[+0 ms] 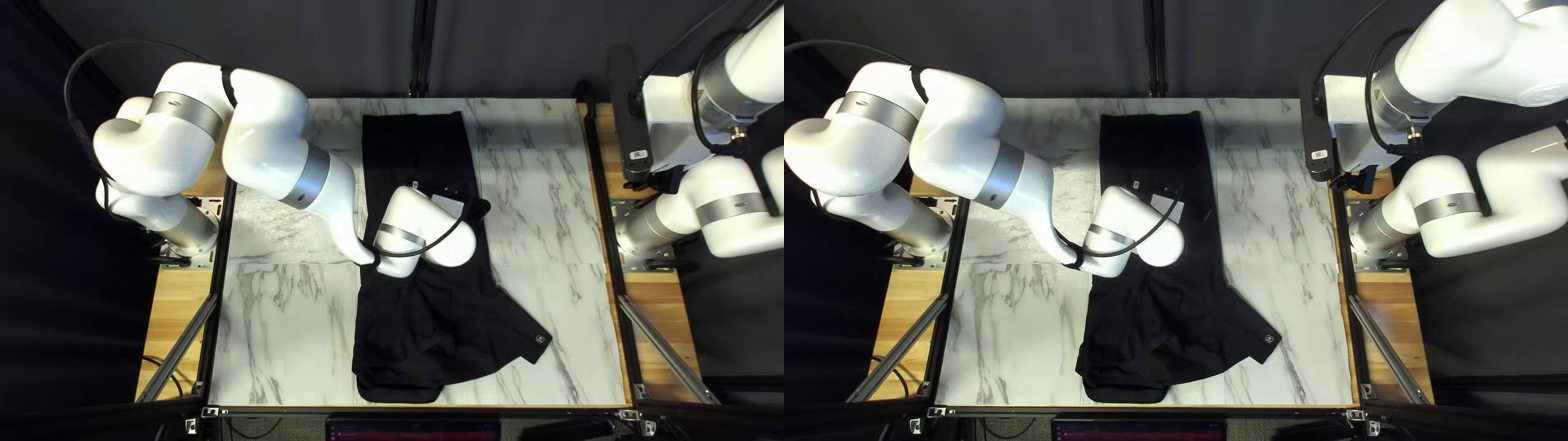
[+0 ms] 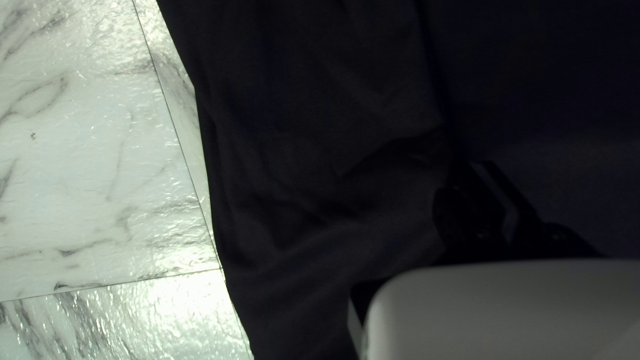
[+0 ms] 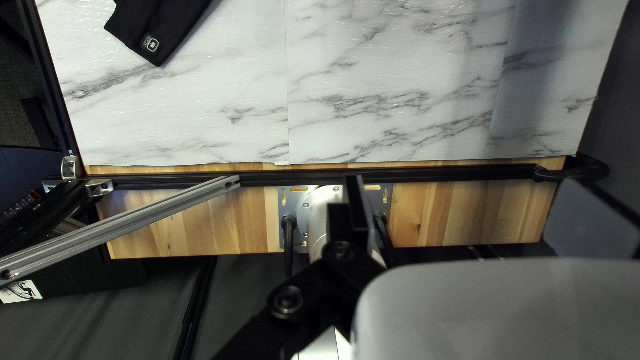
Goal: Fold t-shirt
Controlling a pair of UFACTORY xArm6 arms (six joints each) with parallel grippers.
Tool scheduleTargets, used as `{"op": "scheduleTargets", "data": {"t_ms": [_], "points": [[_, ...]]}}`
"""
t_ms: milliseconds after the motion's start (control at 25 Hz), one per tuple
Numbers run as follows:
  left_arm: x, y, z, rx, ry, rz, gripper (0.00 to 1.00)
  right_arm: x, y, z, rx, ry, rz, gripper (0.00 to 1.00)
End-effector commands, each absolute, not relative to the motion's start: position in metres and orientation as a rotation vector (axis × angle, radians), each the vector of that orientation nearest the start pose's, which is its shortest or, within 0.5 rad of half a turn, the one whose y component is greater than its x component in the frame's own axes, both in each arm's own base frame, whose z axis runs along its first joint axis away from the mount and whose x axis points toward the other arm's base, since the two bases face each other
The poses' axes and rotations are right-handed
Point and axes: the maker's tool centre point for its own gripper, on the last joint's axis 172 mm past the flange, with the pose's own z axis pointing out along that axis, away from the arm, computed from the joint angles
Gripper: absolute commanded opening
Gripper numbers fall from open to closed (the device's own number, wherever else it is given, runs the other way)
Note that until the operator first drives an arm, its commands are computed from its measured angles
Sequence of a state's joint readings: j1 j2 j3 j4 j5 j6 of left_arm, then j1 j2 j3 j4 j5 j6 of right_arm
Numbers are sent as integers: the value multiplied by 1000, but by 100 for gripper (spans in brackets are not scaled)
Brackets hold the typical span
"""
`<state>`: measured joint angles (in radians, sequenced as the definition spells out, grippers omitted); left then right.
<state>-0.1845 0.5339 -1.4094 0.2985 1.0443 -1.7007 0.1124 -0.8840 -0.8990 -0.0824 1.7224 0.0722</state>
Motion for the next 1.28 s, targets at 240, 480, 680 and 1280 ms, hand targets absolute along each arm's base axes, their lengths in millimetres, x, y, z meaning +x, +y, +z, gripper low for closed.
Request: {"op": "scheduleTargets", "data": {"t_ms": [240, 480, 680, 1280], "points": [[531, -52, 78, -2255, -1775, -160, 100, 226, 2, 374, -3215, -41, -109, 100], [525, -78, 97, -2313, -1786, -203, 100, 226, 2, 374, -3215, -41, -109, 100], [519, -115, 105, -2316, -1791, -254, 100, 226, 2, 374, -3215, -41, -109, 100], [537, -151, 104, -2377, -1696, -280, 100, 226, 2, 374, -3215, -41, -109, 100]]}}
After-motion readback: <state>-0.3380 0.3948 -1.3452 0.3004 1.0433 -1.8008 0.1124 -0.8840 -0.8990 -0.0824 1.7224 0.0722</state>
